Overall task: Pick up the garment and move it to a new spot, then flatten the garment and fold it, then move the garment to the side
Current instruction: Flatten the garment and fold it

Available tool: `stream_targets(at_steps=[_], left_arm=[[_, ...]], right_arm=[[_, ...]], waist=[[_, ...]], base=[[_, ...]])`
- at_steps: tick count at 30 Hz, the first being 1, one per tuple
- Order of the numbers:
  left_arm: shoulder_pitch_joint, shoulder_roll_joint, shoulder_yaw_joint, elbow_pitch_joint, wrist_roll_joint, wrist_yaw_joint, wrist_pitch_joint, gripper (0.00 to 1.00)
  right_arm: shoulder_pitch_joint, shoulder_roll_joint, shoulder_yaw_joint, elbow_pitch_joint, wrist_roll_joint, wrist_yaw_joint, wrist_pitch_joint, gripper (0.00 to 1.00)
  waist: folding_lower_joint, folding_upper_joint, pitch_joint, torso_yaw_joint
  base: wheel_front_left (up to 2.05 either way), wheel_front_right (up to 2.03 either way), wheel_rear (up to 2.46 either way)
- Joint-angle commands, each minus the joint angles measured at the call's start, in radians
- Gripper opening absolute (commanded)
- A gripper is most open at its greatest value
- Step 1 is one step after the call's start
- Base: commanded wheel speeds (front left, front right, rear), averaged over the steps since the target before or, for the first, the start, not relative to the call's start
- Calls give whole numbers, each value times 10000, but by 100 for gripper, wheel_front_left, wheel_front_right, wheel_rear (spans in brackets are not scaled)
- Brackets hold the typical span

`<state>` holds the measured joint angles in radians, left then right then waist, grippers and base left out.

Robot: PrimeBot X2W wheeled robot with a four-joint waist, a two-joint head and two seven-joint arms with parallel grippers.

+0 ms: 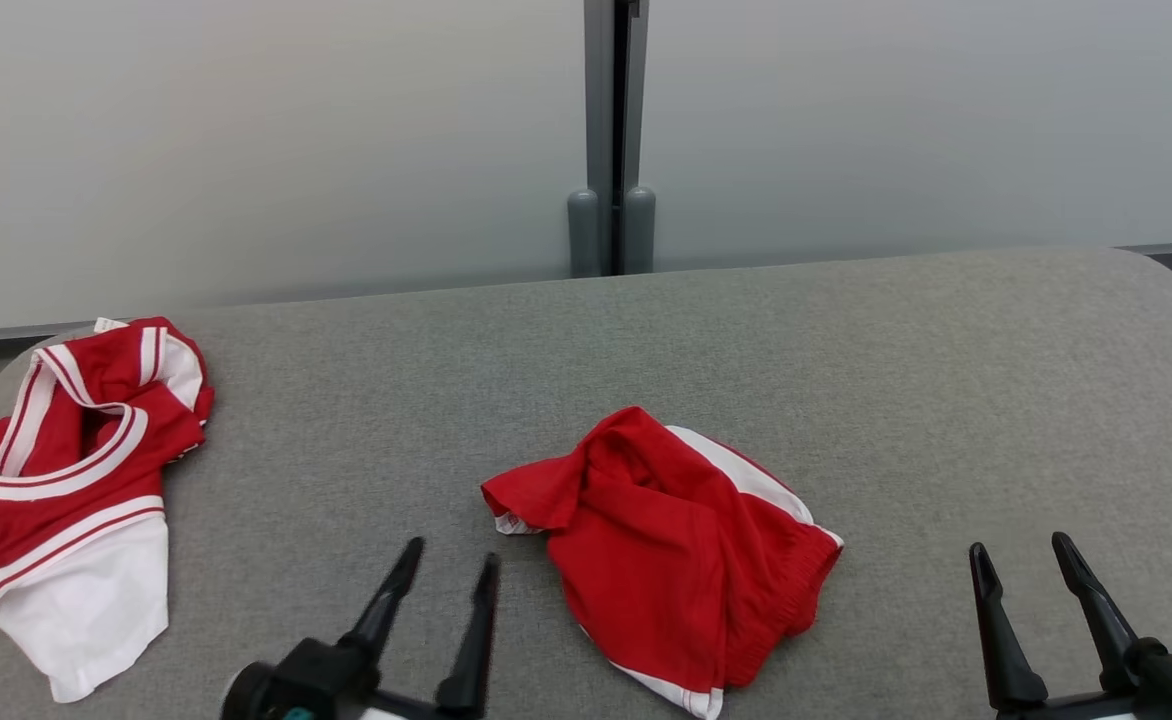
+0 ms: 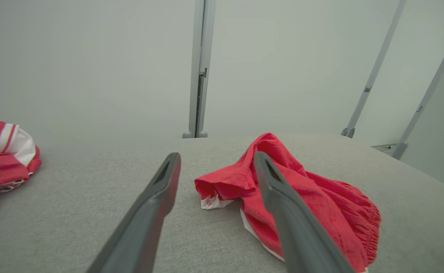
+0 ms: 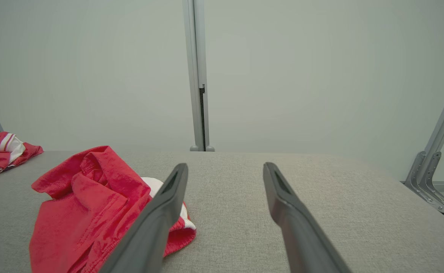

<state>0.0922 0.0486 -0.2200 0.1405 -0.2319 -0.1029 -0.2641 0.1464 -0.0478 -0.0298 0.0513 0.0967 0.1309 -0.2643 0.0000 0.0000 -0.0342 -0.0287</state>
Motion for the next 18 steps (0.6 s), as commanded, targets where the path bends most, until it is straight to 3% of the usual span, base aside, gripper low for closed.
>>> stream_targets(at_steps=[1,6,11,14,18], left_arm=[[-592,33,-726,105,-111,-83,143,100],[-1996,38,-3141,646,-773,-171,1194,100],[-3239,45,-4903,1348,-1375,-163,2036,100],[-3605,54,-5366,1758,-1500,26,2222,100],[-4203,46,-5839,3021,-1484,728,2564,100]], right_arm=[[-148,-52,-55,-38,-25,-3,-4,100],[-389,-50,55,-32,109,-3,-4,100],[-721,-50,213,-22,283,-3,-4,100],[-798,-50,211,10,360,-3,-6,100],[-947,-49,187,40,511,-3,-4,100]], waist=[[0,0,145,-314],[0,0,454,-1066],[0,0,1009,-1941],[0,0,1175,-2268],[0,0,1424,-2850]], base=[[0,0,0],[0,0,0],[0,0,0],[0,0,0],[0,0,0]])
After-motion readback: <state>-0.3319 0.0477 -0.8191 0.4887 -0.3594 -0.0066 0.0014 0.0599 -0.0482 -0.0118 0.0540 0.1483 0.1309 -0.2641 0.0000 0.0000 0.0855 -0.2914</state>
